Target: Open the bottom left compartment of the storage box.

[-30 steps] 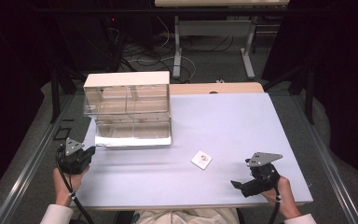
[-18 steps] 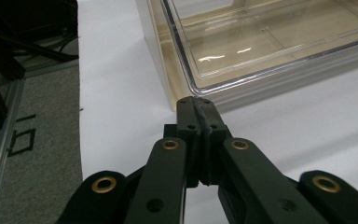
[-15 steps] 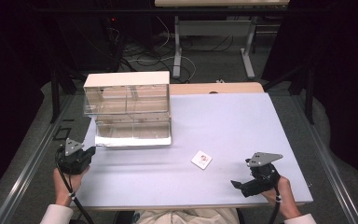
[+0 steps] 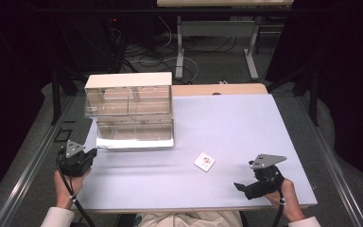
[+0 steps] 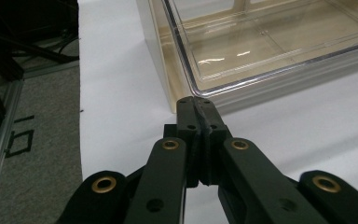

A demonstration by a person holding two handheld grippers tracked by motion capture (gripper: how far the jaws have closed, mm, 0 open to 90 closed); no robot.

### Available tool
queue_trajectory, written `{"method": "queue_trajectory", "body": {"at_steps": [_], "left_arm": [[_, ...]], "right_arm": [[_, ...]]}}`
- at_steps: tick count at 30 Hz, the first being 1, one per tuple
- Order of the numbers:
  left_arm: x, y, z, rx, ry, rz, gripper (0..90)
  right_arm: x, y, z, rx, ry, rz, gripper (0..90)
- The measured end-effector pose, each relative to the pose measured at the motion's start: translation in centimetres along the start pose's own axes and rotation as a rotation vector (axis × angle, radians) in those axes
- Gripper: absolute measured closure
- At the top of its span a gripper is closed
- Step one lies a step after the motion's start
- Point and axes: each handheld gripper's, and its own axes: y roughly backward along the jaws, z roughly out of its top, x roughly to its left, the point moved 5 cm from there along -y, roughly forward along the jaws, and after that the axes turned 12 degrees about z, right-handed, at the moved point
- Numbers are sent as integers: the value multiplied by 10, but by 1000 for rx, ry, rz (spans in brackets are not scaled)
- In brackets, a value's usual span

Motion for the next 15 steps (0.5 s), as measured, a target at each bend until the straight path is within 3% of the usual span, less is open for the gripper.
{"method": "queue_trajectory", "body": {"at_steps": [12, 13, 15], "left_arm": [[1, -1, 0, -6, 21, -16, 900], [1, 0, 0, -3, -13, -4, 900], [0, 0, 0, -3, -15, -4, 900]], "right_arm": [[0, 0, 0, 0, -3, 0, 37], [0, 0, 0, 0, -2, 0, 37], [0, 0, 0, 1, -2, 0, 37]]}}
